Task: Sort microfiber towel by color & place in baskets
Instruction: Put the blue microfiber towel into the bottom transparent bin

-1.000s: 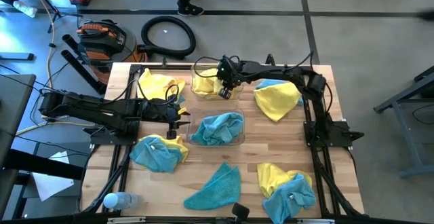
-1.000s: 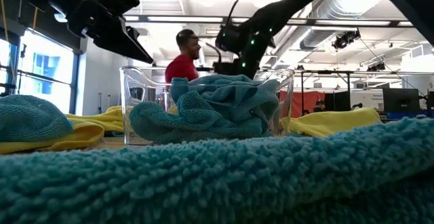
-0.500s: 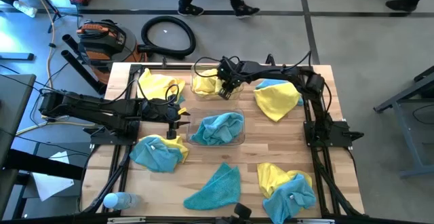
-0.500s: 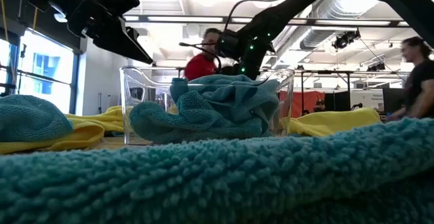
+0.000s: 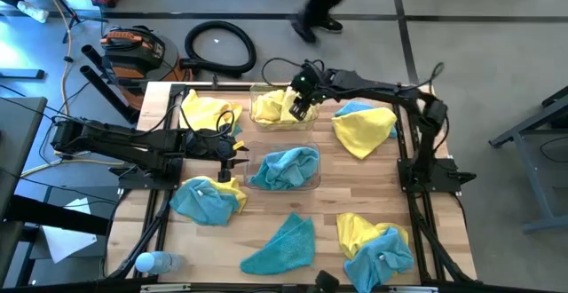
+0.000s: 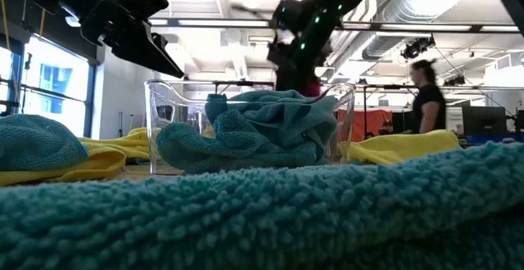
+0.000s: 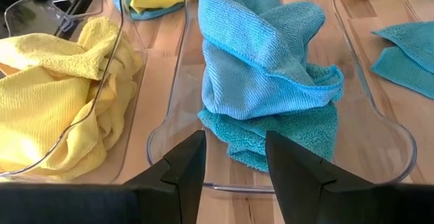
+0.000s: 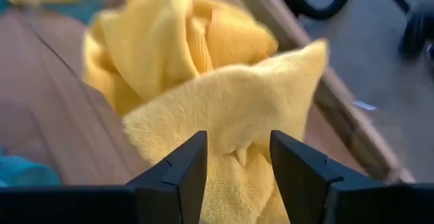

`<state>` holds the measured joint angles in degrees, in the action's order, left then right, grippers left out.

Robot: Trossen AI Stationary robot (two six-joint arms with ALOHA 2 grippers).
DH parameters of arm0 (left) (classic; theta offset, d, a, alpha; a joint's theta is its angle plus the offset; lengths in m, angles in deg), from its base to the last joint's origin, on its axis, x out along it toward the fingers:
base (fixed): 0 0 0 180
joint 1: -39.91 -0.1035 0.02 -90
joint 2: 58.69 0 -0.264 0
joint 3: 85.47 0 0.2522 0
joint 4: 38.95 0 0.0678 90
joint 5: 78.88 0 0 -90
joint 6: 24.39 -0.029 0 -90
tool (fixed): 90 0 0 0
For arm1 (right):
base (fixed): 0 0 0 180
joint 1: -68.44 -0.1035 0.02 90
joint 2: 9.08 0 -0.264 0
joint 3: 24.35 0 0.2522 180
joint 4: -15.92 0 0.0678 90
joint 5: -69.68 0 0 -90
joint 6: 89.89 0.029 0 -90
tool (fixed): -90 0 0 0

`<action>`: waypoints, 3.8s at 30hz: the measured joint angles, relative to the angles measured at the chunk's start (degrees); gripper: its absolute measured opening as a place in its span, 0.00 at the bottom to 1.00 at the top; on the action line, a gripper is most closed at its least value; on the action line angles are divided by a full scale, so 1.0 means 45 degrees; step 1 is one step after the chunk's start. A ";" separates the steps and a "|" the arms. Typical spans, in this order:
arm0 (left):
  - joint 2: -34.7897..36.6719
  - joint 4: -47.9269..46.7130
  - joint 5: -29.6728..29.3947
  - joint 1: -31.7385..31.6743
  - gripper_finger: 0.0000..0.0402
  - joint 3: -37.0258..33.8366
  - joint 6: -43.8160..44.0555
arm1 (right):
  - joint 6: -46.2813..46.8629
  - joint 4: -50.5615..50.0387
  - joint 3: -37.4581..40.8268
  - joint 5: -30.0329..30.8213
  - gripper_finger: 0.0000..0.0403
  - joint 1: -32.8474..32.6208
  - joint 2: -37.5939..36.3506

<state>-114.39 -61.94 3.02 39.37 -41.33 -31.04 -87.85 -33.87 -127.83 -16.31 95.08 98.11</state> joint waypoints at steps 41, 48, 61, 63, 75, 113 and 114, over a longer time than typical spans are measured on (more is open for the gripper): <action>-0.0550 -0.8740 -0.3656 0.3841 0.35 0.4961 0.6554 | 0.9550 0.4857 1.4518 0.8786 0.00 -1.1874 -1.1718; -0.1846 -1.0690 -0.3551 0.5306 0.35 0.5557 0.9381 | 0.9817 0.4880 1.4518 0.8801 0.00 -1.2291 -1.1733; -0.6473 -0.6427 -0.1898 0.6421 0.35 0.6380 0.9117 | 0.9788 0.4881 1.4513 0.8801 0.00 -1.2281 -1.1738; -0.7401 -0.6452 -0.1923 0.6416 0.35 0.7154 0.8968 | 0.9786 0.4881 1.4513 0.8801 0.00 -1.2281 -1.1738; -1.2922 -0.6608 -0.0898 0.6377 0.35 1.3125 0.7106 | 0.9827 0.4886 1.4503 0.8743 0.00 -1.2301 -1.1738; -1.2753 -0.9585 0.0292 0.5212 0.00 1.5446 0.5754 | 0.9312 0.4910 1.4498 0.8582 0.00 -1.2286 -1.1742; -1.2227 -0.9865 0.0005 0.5212 0.00 1.5446 0.5745 | 0.9312 0.4906 1.4498 0.8582 0.00 -1.2286 -1.1742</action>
<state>-169.42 -106.33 3.05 62.82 28.17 -5.19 -45.94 -11.79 -62.58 22.31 39.79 45.27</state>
